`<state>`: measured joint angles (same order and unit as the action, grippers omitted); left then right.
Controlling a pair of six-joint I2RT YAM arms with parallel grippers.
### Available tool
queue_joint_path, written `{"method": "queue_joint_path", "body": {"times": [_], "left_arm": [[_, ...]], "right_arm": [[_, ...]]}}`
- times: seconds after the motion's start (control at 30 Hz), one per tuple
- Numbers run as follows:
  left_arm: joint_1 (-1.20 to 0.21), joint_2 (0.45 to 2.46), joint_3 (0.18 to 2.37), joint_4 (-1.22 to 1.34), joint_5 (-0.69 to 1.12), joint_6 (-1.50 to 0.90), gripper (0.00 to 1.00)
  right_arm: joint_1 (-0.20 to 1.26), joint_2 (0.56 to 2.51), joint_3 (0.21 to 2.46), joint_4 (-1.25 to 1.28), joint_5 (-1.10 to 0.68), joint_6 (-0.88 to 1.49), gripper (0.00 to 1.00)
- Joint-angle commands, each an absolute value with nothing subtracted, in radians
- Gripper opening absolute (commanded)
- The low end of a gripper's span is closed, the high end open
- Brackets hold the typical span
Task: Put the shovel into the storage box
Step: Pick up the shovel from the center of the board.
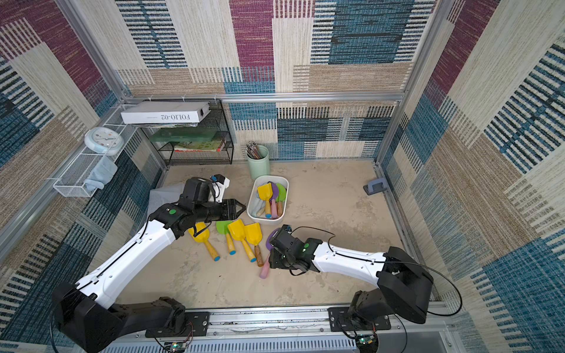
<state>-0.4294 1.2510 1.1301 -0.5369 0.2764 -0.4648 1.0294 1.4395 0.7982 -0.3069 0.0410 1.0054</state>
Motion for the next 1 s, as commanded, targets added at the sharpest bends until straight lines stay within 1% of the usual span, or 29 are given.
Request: {"method": "queue_joint_path", "body": {"times": [0.0,0.27,0.53,0.63,0.83,0.97], "left_arm": [[-0.429,1.224,1.111,-0.561,0.234,-0.483,0.59],[-0.428,1.201,1.088,-0.573,0.237,-0.470,0.59],[-0.429,1.181,1.077,-0.570,0.242,-0.461,0.59],[-0.429,1.180,1.074,-0.567,0.242,-0.460,0.59],[-0.429,1.189,1.074,-0.560,0.250,-0.463,0.59],[-0.428,1.191,1.075,-0.558,0.250,-0.464,0.59]], "right_arm": [[1.043,1.493,0.829,-0.269,0.029,1.052,0.58],[1.085,1.599,0.878,-0.269,0.030,1.079,0.58],[1.092,1.628,0.883,-0.285,0.046,1.097,0.56],[1.092,1.632,0.880,-0.293,0.048,1.099,0.52],[1.094,1.638,0.871,-0.294,0.048,1.100,0.36],[1.094,1.641,0.874,-0.296,0.051,1.092,0.28]]}}
